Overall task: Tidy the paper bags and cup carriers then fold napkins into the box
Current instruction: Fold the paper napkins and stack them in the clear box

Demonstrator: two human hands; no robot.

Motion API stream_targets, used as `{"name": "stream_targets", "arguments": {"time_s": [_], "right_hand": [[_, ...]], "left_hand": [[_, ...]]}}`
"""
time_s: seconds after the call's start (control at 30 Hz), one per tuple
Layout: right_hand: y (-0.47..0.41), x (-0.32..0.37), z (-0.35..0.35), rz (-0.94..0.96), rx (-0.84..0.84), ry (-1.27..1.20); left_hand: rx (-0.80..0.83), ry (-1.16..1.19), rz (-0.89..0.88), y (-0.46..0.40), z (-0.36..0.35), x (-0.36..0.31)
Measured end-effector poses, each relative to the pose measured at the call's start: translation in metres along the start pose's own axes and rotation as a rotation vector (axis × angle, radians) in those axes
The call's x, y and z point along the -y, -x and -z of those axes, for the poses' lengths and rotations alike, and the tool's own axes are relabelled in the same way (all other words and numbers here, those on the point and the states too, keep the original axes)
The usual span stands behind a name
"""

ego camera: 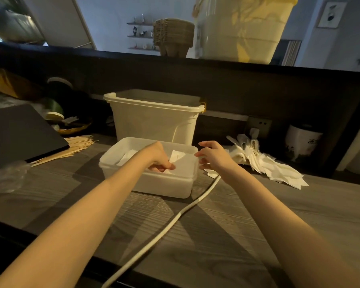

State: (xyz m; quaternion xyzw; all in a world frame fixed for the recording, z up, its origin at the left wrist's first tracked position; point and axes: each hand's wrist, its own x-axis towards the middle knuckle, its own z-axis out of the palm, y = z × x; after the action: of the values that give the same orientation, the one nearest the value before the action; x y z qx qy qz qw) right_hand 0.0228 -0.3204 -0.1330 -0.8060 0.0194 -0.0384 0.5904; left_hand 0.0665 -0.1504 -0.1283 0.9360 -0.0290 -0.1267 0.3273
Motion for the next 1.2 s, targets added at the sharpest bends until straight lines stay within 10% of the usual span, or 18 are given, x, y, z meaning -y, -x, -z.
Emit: {"name": "stream_targets", "arguments": {"time_s": [0.3,0.7,1.2], "right_hand": [[-0.002,-0.004,0.035,0.121,-0.076,0.140],[-0.014,-0.052,0.063,0.375,-0.120,1.091],[-0.028,-0.058,0.048,0.501,-0.290,1.145]], "left_hand": [[-0.211,0.269,-0.307,0.011,-0.006,-0.029],[-0.255,0.484,-0.448,0.002,-0.048,-0.061],[-0.301,0.477,-0.465,0.006,-0.050,-0.065]]}}
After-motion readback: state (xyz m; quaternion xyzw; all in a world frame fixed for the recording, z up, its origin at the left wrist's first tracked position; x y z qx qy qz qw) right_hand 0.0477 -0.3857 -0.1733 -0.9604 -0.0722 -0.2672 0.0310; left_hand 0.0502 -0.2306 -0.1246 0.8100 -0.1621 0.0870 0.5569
